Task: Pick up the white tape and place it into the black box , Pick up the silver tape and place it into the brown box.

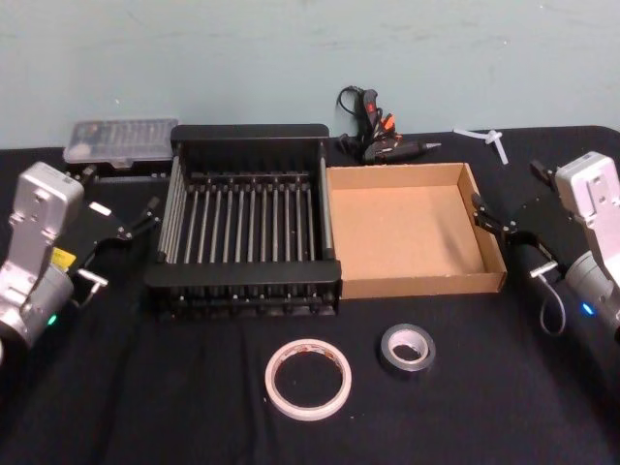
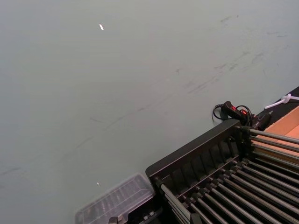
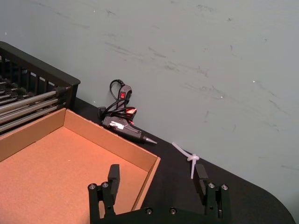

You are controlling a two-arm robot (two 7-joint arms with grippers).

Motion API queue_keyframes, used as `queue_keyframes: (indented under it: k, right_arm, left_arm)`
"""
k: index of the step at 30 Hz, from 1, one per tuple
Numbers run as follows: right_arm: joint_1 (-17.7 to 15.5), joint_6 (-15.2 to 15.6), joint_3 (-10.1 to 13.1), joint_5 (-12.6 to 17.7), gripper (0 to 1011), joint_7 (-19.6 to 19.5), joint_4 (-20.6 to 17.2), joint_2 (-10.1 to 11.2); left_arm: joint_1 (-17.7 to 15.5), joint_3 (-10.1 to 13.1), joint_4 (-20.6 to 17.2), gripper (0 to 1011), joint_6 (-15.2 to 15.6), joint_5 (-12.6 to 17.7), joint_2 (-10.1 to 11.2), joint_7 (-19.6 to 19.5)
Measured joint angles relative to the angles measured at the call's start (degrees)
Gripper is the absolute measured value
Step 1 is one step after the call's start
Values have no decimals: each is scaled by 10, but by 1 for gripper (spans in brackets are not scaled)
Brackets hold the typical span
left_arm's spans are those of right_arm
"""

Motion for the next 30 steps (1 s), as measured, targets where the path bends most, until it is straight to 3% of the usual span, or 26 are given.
queue_keyframes:
  k: [22, 30]
  right_arm:
    - [0, 0, 0, 0, 1002, 0, 0, 0]
    - [-8, 0, 11, -7, 1002, 10, -9, -6]
  left_arm:
    - [0, 0, 0, 1001, 0, 0, 0, 0]
    - [0, 0, 0, 1001, 0, 0, 0, 0]
